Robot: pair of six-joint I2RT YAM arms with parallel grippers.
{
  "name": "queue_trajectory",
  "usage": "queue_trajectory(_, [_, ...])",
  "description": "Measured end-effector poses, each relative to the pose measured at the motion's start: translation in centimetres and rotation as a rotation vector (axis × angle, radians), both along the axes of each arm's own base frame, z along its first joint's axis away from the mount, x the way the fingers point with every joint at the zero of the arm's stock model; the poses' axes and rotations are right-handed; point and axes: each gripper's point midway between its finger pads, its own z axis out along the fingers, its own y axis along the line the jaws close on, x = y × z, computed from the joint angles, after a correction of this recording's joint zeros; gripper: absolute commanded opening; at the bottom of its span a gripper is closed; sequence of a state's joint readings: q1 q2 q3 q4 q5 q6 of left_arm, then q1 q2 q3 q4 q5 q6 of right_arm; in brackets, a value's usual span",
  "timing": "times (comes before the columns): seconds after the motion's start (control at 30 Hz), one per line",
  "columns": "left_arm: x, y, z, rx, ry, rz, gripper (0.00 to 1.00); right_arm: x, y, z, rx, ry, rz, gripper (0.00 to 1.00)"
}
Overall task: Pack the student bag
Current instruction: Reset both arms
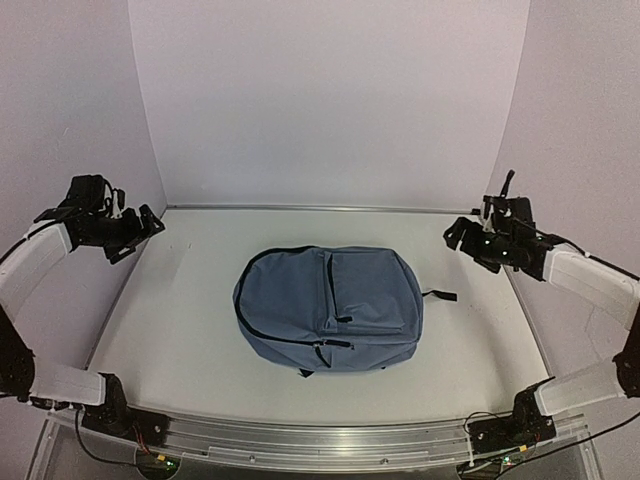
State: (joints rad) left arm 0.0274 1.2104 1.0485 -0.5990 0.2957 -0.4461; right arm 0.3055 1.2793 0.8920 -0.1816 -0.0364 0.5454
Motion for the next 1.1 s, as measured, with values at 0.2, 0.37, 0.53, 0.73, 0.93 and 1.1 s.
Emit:
queue_trajectory(0.2, [-2.1,2.0,1.2,0.103,-0.1,0.036,1.0,-0.2,-5.4,4.0,-0.063,-0.13,-0.099,0.98])
queue_trajectory(0.37, [-3.9,3.5,3.2,0.199,-0.204,0.09,1.0,-3.1,-7.6,8.8,-0.132,-0.36,-0.151,0.98])
queue_trajectory(0.53, [-5.4,4.7,6.5,0.282,-0.342,0.138,1.0,-6.0,-9.1,12.2,-0.159,-0.565,-0.203,0.98])
queue_trajectory(0.73, [-7.4,5.4,6.2,0.342,-0.415,0.163,1.0,-7.9,-10.1,10.2,-0.194,-0.629,-0.238,0.98])
queue_trajectory(0.93, [-7.6,5.6,6.4,0.359,-0.432,0.169,1.0,-8.0,-10.6,10.4,-0.206,-0.652,-0.262,0.98])
queue_trajectory(1.1, [-7.6,5.6,6.4,0.36,-0.434,0.17,1.0,-7.9,-10.6,10.6,-0.209,-0.658,-0.265,0.98])
